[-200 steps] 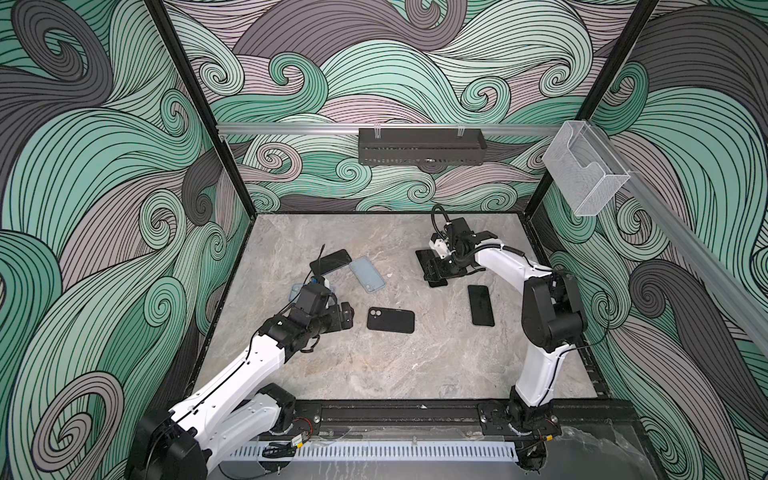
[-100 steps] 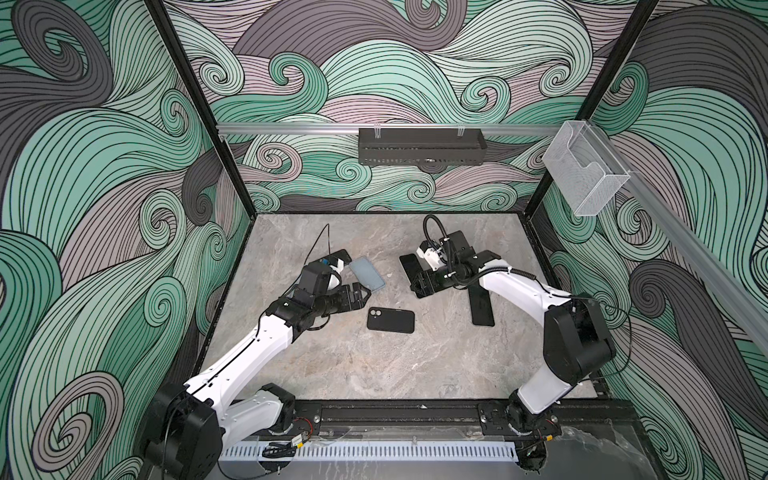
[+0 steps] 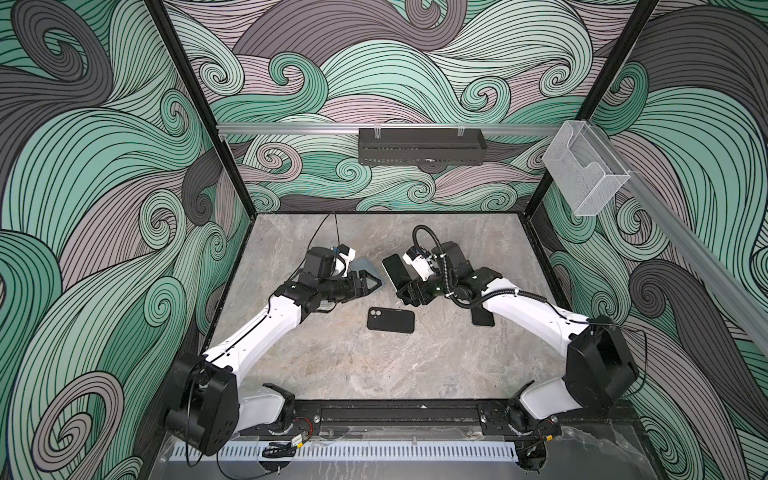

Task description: Put the phone into the phone case

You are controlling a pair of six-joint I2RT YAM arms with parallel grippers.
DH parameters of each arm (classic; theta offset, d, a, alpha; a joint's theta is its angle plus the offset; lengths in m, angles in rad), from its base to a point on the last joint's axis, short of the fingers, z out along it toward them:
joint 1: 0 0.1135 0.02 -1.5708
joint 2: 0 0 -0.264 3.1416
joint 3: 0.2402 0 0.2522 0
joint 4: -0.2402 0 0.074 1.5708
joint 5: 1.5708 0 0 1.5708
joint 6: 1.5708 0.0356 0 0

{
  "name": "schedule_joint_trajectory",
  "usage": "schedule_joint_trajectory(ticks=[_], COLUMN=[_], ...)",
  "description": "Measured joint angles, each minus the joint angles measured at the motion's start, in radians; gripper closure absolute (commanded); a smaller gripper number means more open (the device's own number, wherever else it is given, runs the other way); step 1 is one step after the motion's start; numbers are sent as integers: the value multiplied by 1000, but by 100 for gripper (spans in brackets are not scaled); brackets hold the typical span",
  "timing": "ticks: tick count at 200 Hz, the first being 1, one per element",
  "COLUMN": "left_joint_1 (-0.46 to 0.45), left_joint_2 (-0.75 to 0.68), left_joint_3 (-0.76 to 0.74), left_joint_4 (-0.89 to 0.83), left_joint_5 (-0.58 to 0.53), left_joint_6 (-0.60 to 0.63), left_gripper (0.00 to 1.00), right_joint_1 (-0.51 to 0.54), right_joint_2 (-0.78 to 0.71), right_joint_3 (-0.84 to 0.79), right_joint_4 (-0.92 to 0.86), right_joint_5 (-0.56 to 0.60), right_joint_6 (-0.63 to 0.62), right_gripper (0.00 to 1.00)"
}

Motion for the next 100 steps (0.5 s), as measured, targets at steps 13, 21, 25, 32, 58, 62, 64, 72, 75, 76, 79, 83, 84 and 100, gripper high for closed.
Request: schedule_joint_trajectory(ticks=[13, 21, 25, 32, 58, 62, 64, 72, 75, 76, 79, 83, 84, 100], left_joint_1=[0, 0, 0, 0, 0, 1, 2, 3, 3, 4, 6, 8, 8, 14], left_joint_2=[8, 10, 11, 13, 14, 14, 15, 19, 20, 21, 24, 26, 27, 39], left_joint_3=[5, 6, 7, 9, 20, 22, 23, 27, 28, 29, 29, 31, 31, 32], left_joint_4=[16, 19, 20, 19, 15, 14, 14, 11, 11, 11, 11, 11, 11, 11], left_joint_5=[33, 51, 56, 67, 73, 72, 70, 67, 66, 66, 66, 66, 66, 66], left_joint_6=[0, 0, 0, 0, 0, 1, 0, 0, 1, 0, 0, -1, 0, -4], left_gripper=[27, 28, 28, 29, 33, 34, 34, 36, 37, 37, 38, 38, 39, 42], right_joint_1=[11, 17, 21, 26, 42, 44, 45, 47, 48, 48, 48, 49, 49, 54], right_joint_2=[0, 0, 0, 0, -2, -3, -5, -12, -15, -16, -20, -25, -26, -48], right_joint_3=[-2, -3, -4, -5, -16, -19, -21, -31, -34, -35, -39, -45, -45, -63], right_joint_4=[2, 4, 5, 5, 8, 9, 10, 13, 13, 13, 13, 14, 14, 13], right_joint_5=[8, 12, 14, 17, 23, 23, 23, 23, 23, 23, 23, 23, 23, 22], right_joint_6=[-3, -5, -6, -9, -16, -17, -17, -18, -18, -18, -19, -19, -19, -21], right_gripper=[86, 86, 86, 86, 86, 86, 86, 86, 86, 86, 86, 86, 86, 86])
